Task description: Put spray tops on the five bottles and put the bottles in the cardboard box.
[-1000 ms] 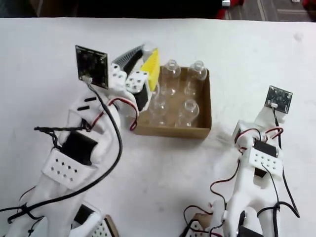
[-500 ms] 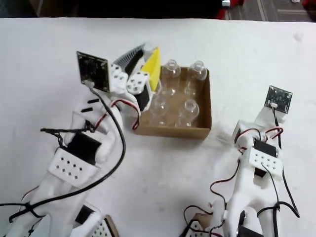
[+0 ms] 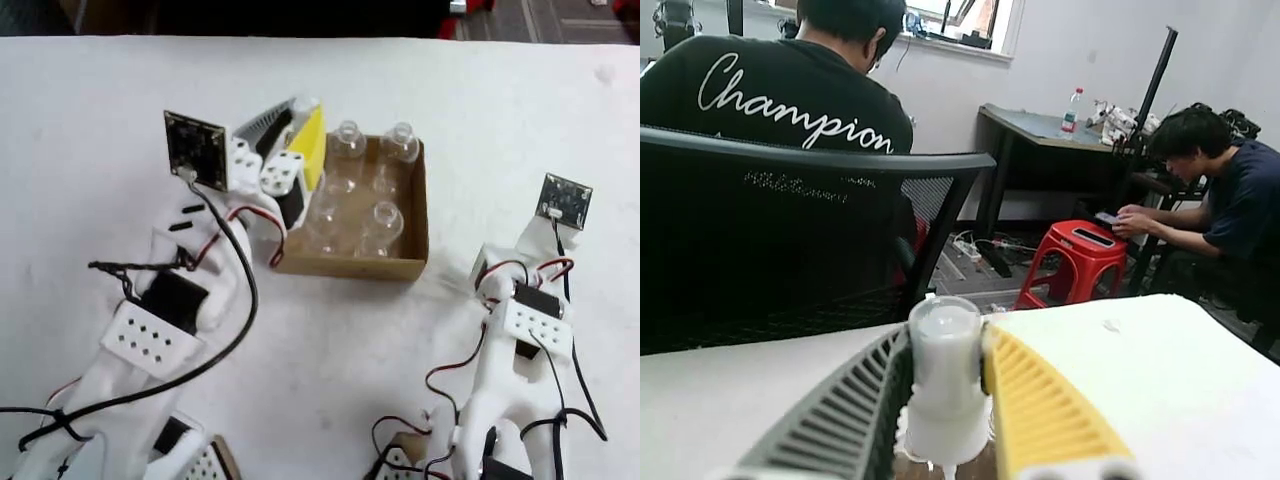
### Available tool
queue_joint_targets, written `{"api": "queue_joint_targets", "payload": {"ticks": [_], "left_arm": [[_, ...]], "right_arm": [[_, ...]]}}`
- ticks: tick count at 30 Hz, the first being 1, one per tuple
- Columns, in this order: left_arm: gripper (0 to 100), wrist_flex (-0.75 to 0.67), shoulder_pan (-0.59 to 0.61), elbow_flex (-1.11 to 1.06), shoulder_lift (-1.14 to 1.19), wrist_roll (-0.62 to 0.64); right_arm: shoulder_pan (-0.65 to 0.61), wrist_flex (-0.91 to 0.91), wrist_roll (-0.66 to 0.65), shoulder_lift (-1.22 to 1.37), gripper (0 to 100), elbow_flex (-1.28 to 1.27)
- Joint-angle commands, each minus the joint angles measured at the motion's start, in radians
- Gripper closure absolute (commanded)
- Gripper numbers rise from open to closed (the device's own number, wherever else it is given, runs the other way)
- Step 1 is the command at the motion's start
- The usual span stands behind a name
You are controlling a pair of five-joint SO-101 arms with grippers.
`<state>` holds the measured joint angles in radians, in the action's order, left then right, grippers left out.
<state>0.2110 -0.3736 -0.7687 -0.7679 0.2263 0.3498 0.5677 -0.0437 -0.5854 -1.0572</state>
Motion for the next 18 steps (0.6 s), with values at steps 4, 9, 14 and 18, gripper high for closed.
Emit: {"api": "queue_joint_targets", "payload": {"ticks": [4, 9, 14, 18], "left_arm": [[98, -0.021, -0.033, 0.087, -0.035, 0.012], [98, -0.011, -0.053, 0.087, -0.035, 0.006], [98, 0.034, -0.051, 0.106, -0.096, 0.006], [98, 0.095, -0.053, 0.112, -0.173, 0.005]], "right_arm": [[0.004, -0.021, -0.003, 0.001, 85.8, 0.005], [0.004, -0.021, -0.003, 0.001, 85.8, 0.005], [0.004, -0.021, -0.003, 0.001, 85.8, 0.005], [0.004, -0.021, -0.003, 0.001, 85.8, 0.005]]}}
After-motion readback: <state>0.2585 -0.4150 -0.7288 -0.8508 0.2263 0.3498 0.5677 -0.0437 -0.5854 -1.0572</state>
